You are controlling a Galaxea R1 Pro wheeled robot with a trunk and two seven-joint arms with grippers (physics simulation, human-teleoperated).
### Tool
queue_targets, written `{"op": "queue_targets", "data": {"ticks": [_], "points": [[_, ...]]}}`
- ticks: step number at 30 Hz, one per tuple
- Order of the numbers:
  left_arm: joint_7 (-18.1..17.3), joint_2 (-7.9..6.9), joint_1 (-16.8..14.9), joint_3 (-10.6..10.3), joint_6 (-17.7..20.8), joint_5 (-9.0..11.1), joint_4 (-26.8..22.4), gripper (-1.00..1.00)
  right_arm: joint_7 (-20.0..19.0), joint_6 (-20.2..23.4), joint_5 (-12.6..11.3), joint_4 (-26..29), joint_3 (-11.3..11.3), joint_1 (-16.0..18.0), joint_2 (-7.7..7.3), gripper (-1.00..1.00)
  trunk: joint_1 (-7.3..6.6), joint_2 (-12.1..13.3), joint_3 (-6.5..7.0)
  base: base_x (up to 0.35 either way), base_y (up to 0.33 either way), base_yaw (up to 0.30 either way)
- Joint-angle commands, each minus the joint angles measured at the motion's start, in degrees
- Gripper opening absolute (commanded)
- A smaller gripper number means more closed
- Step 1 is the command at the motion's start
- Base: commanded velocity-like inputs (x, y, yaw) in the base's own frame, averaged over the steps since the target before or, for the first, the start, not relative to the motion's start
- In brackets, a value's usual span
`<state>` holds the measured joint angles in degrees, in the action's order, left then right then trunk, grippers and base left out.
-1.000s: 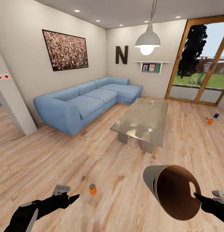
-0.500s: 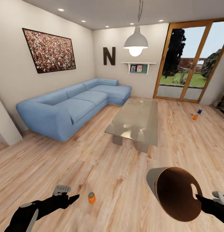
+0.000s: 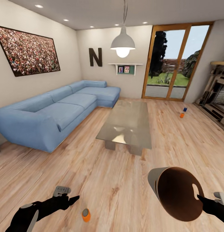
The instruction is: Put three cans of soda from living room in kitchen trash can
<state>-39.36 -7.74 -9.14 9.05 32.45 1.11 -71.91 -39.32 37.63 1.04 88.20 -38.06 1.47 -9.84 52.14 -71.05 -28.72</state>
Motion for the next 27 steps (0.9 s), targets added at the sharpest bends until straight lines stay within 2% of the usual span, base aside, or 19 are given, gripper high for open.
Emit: {"op": "queue_targets", "data": {"ticks": [1, 3, 4, 5, 7, 9, 10, 12, 14, 16, 22, 27], "points": [[0.1, 0.02, 0.0, -0.1, 0.3, 0.0, 0.0, 1.00, -0.4, 0.4, -1.1, 0.0, 0.0, 0.0, 0.00, -1.00, 0.00, 0.0, 0.04, 0.312, 0.110, -0.244], [0.2, 0.02, -0.2, -1.1, 1.3, -0.5, 0.0, 1.00, -0.4, 0.5, -1.0, 0.1, 0.1, 0.0, 0.03, -1.00, 0.00, 0.0, 0.10, 0.313, 0.110, -0.243], [0.4, 0.03, -1.3, -3.2, 3.7, -1.7, 0.0, 1.00, -0.5, 0.7, -1.0, 0.1, 0.1, 0.0, 0.05, -1.00, 0.00, 0.0, 0.14, 0.311, 0.121, -0.244], [0.5, 0.09, -3.4, -5.8, 8.3, -3.8, 0.2, 1.00, -0.5, 0.8, -1.0, 0.1, 0.1, 0.0, 0.06, -1.00, 0.00, 0.0, 0.17, 0.286, 0.131, -0.244], [0.7, 0.18, -6.3, -8.3, 14.0, -6.2, 0.9, 1.00, -0.4, 0.8, -0.9, 0.2, 0.2, 0.0, 0.10, -1.00, 0.00, 0.0, 0.23, 0.248, 0.121, -0.244], [0.8, 0.23, -9.8, -10.3, 19.5, -8.8, 2.0, 1.00, -0.3, 0.9, -0.9, 0.2, 0.4, 0.0, 0.12, -1.00, 0.00, 0.0, 0.30, 0.194, 0.087, -0.243], [0.9, 0.26, -12.9, -11.6, 23.2, -11.2, 3.4, 1.00, -0.2, 1.0, -0.8, 0.3, 0.6, 0.0, 0.14, -1.00, 0.00, 0.0, 0.33, 0.120, 0.050, -0.243], [1.1, 0.40, -16.8, -13.0, 27.0, -14.5, 8.6, 1.00, -0.1, 1.1, -0.7, 0.4, 0.7, 0.0, 0.18, -1.00, 0.00, 0.0, 0.40, 0.063, 0.026, -0.243], [1.4, 0.83, -20.5, -13.5, 27.5, -15.9, 14.5, 1.00, 0.0, 1.1, -0.6, 0.5, 0.8, 0.0, 0.18, -1.00, 0.00, 0.0, 0.46, 0.026, 0.011, -0.243], [1.6, 1.05, -23.0, -13.6, 27.5, -16.4, 17.7, 1.00, 0.1, 1.2, -0.6, 0.5, 0.8, 0.0, 0.17, -1.00, 0.00, 0.0, 0.52, 0.011, 0.004, -0.244], [1.7, 1.12, -24.6, -13.5, 27.5, -16.7, 19.7, 1.00, 0.2, 1.7, -0.5, 0.6, 0.8, 0.0, 0.00, -1.00, 0.00, 0.0, 0.70, 0.003, 0.001, -0.244], [1.7, 1.09, -24.8, -13.4, 27.5, -16.7, 19.9, 1.00, 2.9, 5.3, -0.4, 1.2, 0.9, 1.4, -0.53, -1.00, 0.00, 0.0, 0.80, 0.000, 0.000, -0.224]]}}
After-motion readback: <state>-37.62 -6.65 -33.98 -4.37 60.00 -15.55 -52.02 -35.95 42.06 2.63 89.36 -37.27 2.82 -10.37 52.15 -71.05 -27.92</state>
